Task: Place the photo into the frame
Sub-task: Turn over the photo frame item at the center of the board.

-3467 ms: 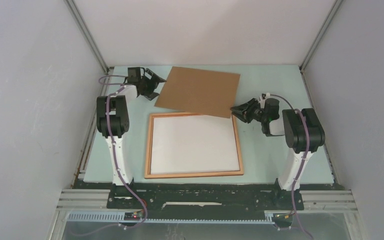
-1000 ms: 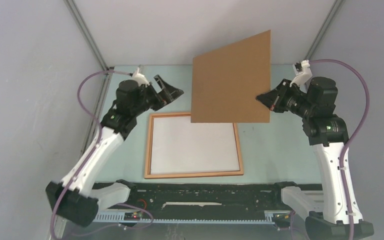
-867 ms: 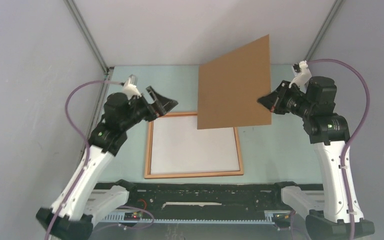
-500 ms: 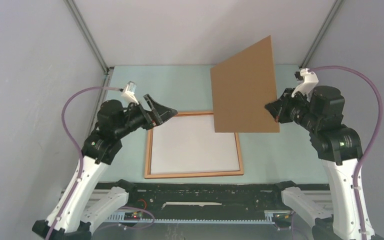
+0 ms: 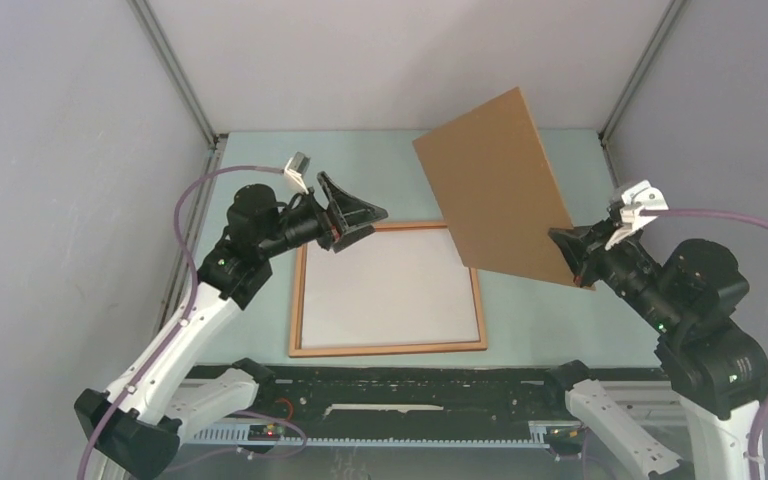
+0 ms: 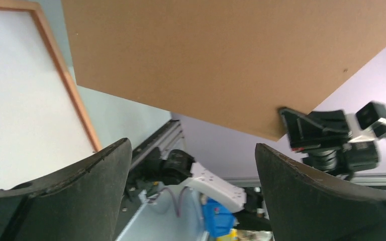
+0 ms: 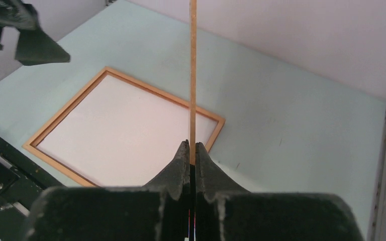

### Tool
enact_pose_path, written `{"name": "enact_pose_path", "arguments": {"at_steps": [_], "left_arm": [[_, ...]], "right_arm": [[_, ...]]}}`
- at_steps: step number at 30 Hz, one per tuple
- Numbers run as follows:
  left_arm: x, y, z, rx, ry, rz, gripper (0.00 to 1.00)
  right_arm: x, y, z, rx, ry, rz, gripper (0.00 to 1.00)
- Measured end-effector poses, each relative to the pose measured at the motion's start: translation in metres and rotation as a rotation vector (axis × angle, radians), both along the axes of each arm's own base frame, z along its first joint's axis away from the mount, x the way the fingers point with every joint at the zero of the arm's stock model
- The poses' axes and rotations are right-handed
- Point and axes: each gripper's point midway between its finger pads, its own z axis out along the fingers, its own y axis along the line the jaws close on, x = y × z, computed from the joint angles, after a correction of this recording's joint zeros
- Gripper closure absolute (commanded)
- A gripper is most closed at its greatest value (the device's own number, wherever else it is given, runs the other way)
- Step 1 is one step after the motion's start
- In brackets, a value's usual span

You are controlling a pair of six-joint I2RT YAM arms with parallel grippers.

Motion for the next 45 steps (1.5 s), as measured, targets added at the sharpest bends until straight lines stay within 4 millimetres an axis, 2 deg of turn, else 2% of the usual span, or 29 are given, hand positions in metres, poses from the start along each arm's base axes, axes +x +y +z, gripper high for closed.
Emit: {"name": "enact_pose_path", "arguments": {"at_steps": [4, 10, 14, 17, 21, 29, 34, 38, 42, 45], "left_arm": [[0.004, -0.006, 0.009, -0.113, 0.100, 0.010, 0.00], [0.015, -0.014, 0.032, -0.311, 0.261, 0.032, 0.00], [0.021, -0.014, 0.049, -0.431, 0.368, 0.056, 0.00], [0.029, -0.015, 0.046, -0.454, 0.473, 0.086, 0.00], [0.037, -0.016, 0.046, -0.457, 0.559, 0.125, 0.00], [0.028, 0.011, 0.059, -0.517, 0.579, 0.256, 0.00], [0.019, 0.023, 0.075, -0.571, 0.555, 0.280, 0.00], [0.015, 0.028, 0.074, -0.574, 0.553, 0.293, 0.00], [0.013, 0.028, 0.059, -0.558, 0.574, 0.302, 0.01], [0.013, 0.026, 0.047, -0.529, 0.597, 0.311, 0.08]], "right_arm": [[-0.001, 0.012, 0.011, -0.044, -0.109, 0.099, 1.00], [0.010, 0.038, 0.006, -0.073, -0.165, 0.244, 1.00], [0.011, 0.055, 0.012, -0.084, -0.212, 0.345, 1.00], [0.010, 0.064, 0.013, -0.120, -0.267, 0.418, 1.00], [0.008, 0.074, -0.001, -0.205, -0.338, 0.512, 1.00], [0.009, 0.077, -0.012, -0.319, -0.481, 0.566, 1.00], [0.000, 0.083, -0.028, -0.357, -0.532, 0.642, 1.00], [-0.005, 0.085, -0.034, -0.361, -0.553, 0.667, 1.00], [-0.008, 0.085, -0.039, -0.370, -0.576, 0.678, 1.00], [-0.011, 0.086, -0.039, -0.376, -0.593, 0.692, 1.00]]}}
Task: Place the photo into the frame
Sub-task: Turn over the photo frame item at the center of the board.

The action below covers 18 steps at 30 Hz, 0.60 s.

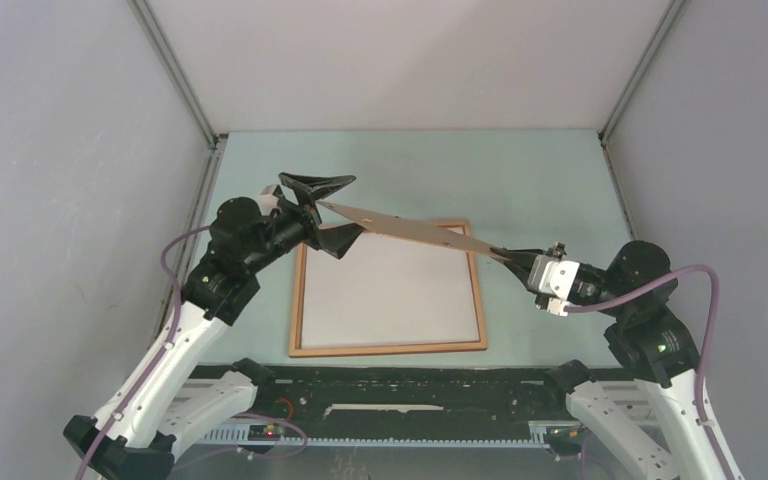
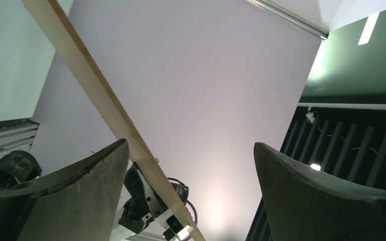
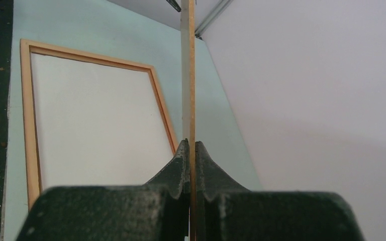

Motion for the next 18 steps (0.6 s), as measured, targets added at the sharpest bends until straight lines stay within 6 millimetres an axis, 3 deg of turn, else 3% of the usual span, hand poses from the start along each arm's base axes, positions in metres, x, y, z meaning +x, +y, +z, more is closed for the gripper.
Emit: {"name": "enact_pose_path", "arguments": {"at_steps": [8, 15, 18], "left_arm": [[-0.006, -0.007, -0.017, 0.053, 0.028, -0.057, 0.38], [-0.009, -0.009, -0.046, 0.099, 0.071, -0.078, 0.62], [-0.011, -0.008, -0.051, 0.122, 0.069, -0.084, 0.64]], "right_arm": [[0.003, 0.002, -0.003, -0.029, -0.037, 0.019, 1.00], [0.009, 0.004, -0.029, -0.062, -0.004, 0.028, 1.00], [0.009, 0.004, -0.034, -0.063, 0.001, 0.030, 1.00]]}}
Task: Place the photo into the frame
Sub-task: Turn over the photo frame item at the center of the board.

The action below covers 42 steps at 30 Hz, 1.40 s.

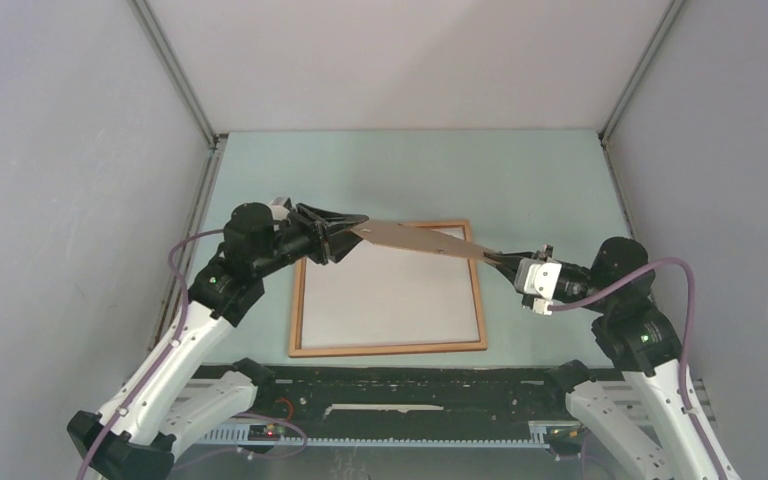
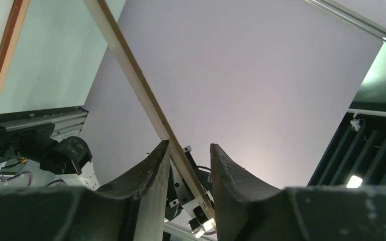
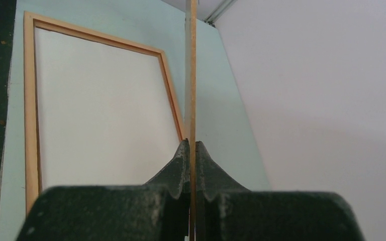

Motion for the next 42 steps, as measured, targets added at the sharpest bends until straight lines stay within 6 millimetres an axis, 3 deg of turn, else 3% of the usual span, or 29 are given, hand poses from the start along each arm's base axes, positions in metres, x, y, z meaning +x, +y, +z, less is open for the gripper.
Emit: {"name": "enact_pose_path", "arguments": {"at_steps": [6, 12, 17, 21, 26, 29, 30, 31, 32, 36, 42], "left_arm": [[-0.011, 0.001, 0.001, 0.011, -0.017, -0.030, 0.67], [-0.015, -0.001, -0.005, 0.033, -0.006, -0.062, 0.75], [-0.001, -0.007, -0.015, 0.083, 0.007, -0.091, 0.79], [0.019, -0.011, -0.014, 0.129, -0.026, -0.117, 0.88], [0.047, -0.013, -0.015, 0.173, -0.086, -0.150, 0.99], [0.067, -0.012, -0.025, 0.203, -0.142, -0.169, 1.00], [0.074, -0.012, -0.030, 0.215, -0.159, -0.179, 1.00], [0.081, -0.011, -0.037, 0.228, -0.170, -0.189, 1.00], [0.086, -0.011, -0.045, 0.241, -0.175, -0.201, 1.00], [0.103, -0.007, -0.069, 0.300, -0.214, -0.232, 1.00], [0.112, 0.007, -0.072, 0.414, -0.344, -0.215, 1.00]], "right_arm": [[-0.003, -0.002, 0.003, 0.005, -0.031, 0.006, 1.00], [-0.002, -0.003, 0.005, -0.023, -0.096, 0.013, 1.00], [0.005, -0.005, 0.001, -0.079, -0.167, 0.006, 1.00], [0.015, -0.006, -0.001, -0.117, -0.208, -0.010, 0.92], [0.031, -0.002, -0.005, -0.151, -0.271, -0.027, 0.63], [0.042, 0.004, -0.023, -0.167, -0.285, -0.028, 0.45], [0.046, 0.005, -0.030, -0.173, -0.273, -0.033, 0.36], [0.051, 0.006, -0.037, -0.182, -0.257, -0.039, 0.10], [0.058, 0.008, -0.044, -0.192, -0.242, -0.045, 0.02], [0.073, 0.011, -0.061, -0.218, -0.176, -0.074, 0.00], [0.065, 0.022, -0.086, -0.243, -0.069, -0.071, 0.00]]}}
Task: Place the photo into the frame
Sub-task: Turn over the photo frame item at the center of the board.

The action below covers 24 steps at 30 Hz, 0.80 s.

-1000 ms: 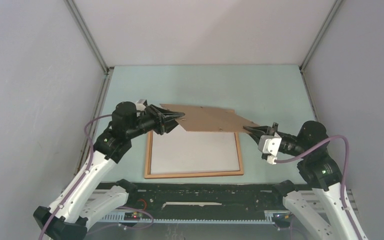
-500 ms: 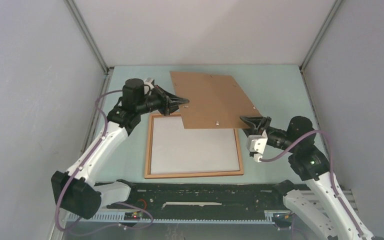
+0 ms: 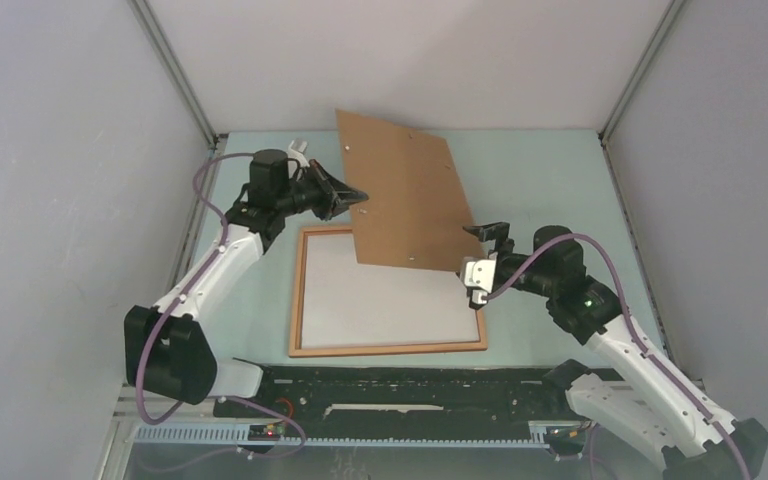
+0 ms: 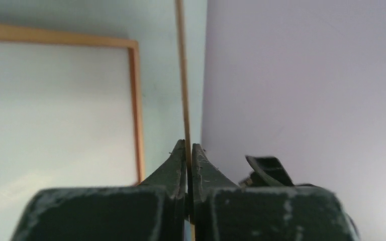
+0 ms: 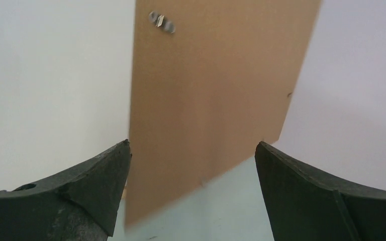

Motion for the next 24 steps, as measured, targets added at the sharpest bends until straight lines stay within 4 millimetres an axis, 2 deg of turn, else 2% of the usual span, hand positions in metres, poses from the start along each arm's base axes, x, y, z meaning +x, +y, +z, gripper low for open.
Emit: {"name": "enact_pose_path", "arguments": {"at_steps": [4, 7, 9, 12, 17, 20, 24], "left_arm": [[0.015, 0.019, -0.008, 0.077, -0.095, 0.063, 1.00], [0.026, 0.036, -0.019, 0.083, -0.077, 0.126, 1.00], [0.033, 0.044, -0.019, 0.081, -0.087, 0.157, 1.00], [0.039, 0.048, -0.015, 0.073, -0.112, 0.180, 1.00], [0.038, 0.046, -0.014, 0.022, -0.178, 0.184, 1.00], [0.032, 0.044, -0.021, -0.026, -0.181, 0.189, 1.00], [0.025, 0.042, -0.024, -0.094, -0.191, 0.193, 1.00]], "right_arm": [[-0.016, 0.008, -0.001, 0.007, 0.028, 0.024, 0.00], [-0.028, 0.016, -0.003, 0.011, 0.047, 0.051, 0.00], [-0.032, 0.020, -0.010, 0.032, 0.104, 0.043, 0.00], [-0.029, 0.024, -0.020, 0.129, 0.282, -0.047, 0.00], [-0.030, 0.032, -0.023, 0.361, 0.649, -0.229, 0.00], [-0.034, 0.037, -0.011, 0.566, 0.897, -0.331, 0.00], [-0.029, 0.031, 0.002, 0.844, 1.192, -0.480, 0.00]]}}
